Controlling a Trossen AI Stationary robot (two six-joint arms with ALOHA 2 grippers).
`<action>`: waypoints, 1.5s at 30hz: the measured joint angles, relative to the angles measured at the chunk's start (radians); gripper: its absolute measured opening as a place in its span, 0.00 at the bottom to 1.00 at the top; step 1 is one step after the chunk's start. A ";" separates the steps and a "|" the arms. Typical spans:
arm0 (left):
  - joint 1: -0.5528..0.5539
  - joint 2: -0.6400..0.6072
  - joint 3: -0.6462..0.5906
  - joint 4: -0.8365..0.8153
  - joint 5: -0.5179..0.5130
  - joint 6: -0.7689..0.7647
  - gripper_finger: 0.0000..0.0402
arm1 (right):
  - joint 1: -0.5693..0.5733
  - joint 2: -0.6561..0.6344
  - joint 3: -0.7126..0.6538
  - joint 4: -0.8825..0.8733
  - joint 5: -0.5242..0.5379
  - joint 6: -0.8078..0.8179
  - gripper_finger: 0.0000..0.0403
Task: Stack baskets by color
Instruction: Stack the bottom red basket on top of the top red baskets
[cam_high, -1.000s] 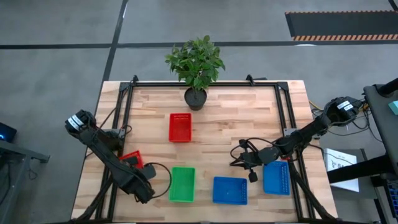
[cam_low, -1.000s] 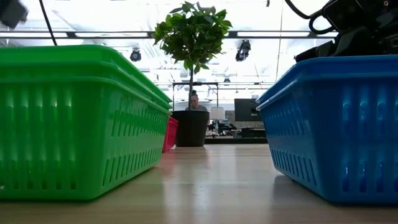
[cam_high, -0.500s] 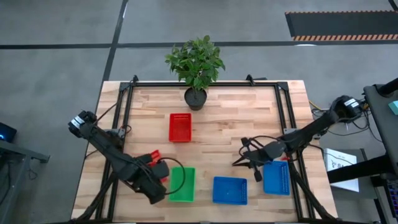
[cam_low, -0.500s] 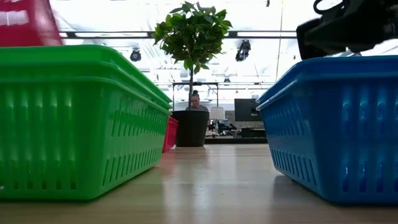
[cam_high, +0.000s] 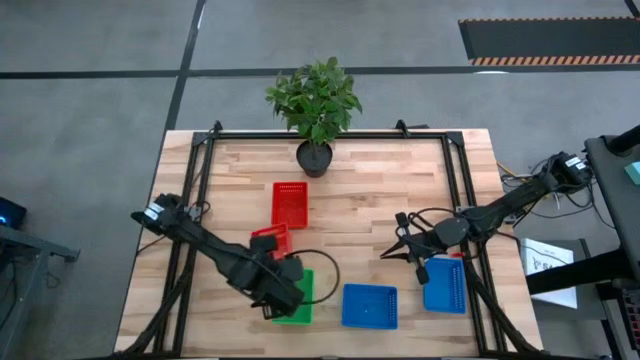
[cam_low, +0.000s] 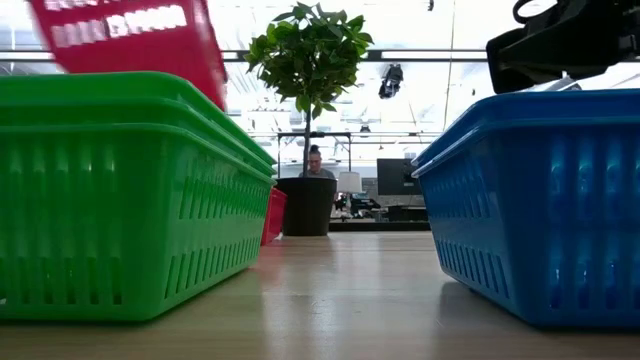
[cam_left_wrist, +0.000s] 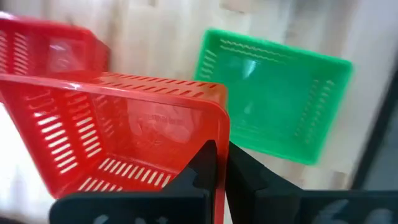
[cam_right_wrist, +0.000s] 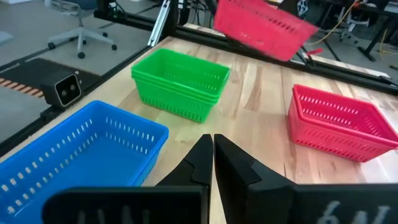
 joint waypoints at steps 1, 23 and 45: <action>0.006 0.014 0.028 -0.023 -0.020 0.024 0.00 | 0.000 0.001 0.000 -0.001 0.000 -0.002 0.02; 0.277 0.048 -0.058 0.022 -0.236 0.456 0.00 | -0.002 0.003 0.000 -0.052 0.004 0.005 0.02; 0.396 0.048 -0.297 0.213 -0.139 0.577 0.00 | -0.002 0.002 0.000 -0.066 0.011 0.020 0.02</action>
